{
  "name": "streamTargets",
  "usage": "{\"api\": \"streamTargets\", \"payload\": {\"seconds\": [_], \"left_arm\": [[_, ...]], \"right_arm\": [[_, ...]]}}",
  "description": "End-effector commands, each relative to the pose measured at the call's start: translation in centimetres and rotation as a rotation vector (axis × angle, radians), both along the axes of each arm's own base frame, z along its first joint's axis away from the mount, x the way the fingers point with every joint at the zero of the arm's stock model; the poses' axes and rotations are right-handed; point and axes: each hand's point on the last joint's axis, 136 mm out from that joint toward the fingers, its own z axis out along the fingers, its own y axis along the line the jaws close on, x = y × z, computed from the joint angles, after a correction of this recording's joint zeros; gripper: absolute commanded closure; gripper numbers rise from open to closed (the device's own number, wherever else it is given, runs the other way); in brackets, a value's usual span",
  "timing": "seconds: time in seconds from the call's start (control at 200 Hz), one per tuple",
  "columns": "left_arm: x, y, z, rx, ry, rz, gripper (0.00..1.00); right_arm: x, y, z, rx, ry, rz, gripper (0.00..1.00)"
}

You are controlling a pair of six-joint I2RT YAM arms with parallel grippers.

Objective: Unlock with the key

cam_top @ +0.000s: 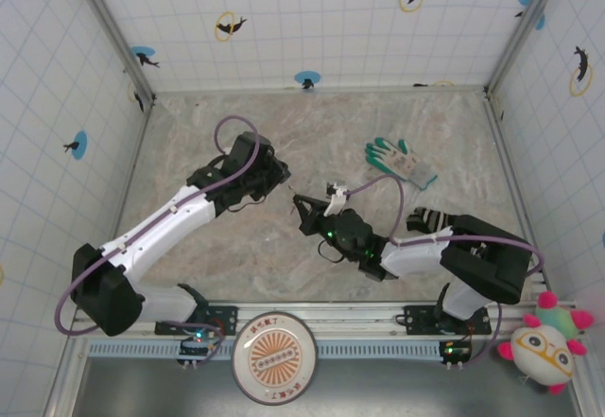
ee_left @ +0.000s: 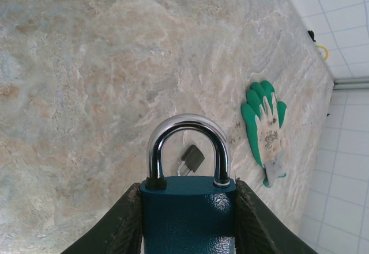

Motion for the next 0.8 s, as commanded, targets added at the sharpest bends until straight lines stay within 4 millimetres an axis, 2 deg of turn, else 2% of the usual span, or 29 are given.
{"api": "streamTargets", "payload": {"seconds": [0.0, 0.796], "left_arm": [[-0.02, -0.56, 0.63, 0.005, -0.018, -0.023, 0.84], [-0.2, -1.52, 0.31, -0.012, -0.008, -0.047, 0.83]], "right_arm": [[0.62, 0.56, 1.4, 0.054, -0.005, -0.009, 1.0], [1.52, 0.31, 1.85, 0.085, 0.001, -0.011, 1.0]]}}
